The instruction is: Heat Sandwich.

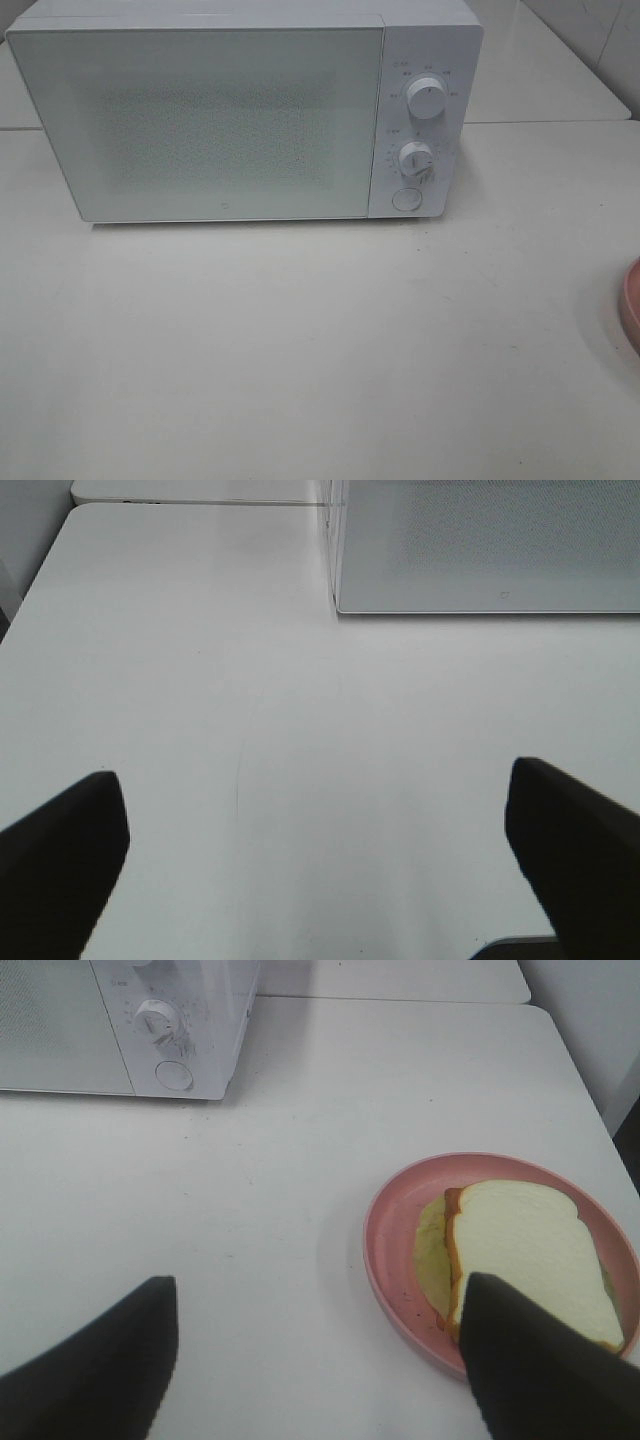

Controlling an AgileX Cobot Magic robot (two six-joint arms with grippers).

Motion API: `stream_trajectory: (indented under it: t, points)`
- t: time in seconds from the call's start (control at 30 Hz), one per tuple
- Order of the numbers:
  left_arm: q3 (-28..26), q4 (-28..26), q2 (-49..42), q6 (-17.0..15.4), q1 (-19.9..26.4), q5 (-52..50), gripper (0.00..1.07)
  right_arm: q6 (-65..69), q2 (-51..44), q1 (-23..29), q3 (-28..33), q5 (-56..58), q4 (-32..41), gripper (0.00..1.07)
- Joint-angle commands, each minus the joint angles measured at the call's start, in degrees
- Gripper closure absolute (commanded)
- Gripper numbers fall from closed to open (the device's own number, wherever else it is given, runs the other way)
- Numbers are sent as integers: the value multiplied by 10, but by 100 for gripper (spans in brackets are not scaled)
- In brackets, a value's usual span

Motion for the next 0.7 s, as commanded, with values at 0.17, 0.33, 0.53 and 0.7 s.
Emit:
stream_trajectory:
  t: [0.17, 0.33, 0.53, 0.7]
  points:
    - [1, -1, -14, 3, 1, 1, 9, 6, -16, -2, 1, -5, -1, 32]
    - [1, -1, -14, 3, 1, 1, 9, 6, -16, -2, 1, -5, -1, 32]
    - [1, -1, -14, 3, 1, 1, 9, 6, -16, -2, 1, -5, -1, 32]
    - [1, -1, -14, 3, 1, 1, 9, 6, -16, -2, 1, -5, -1, 32]
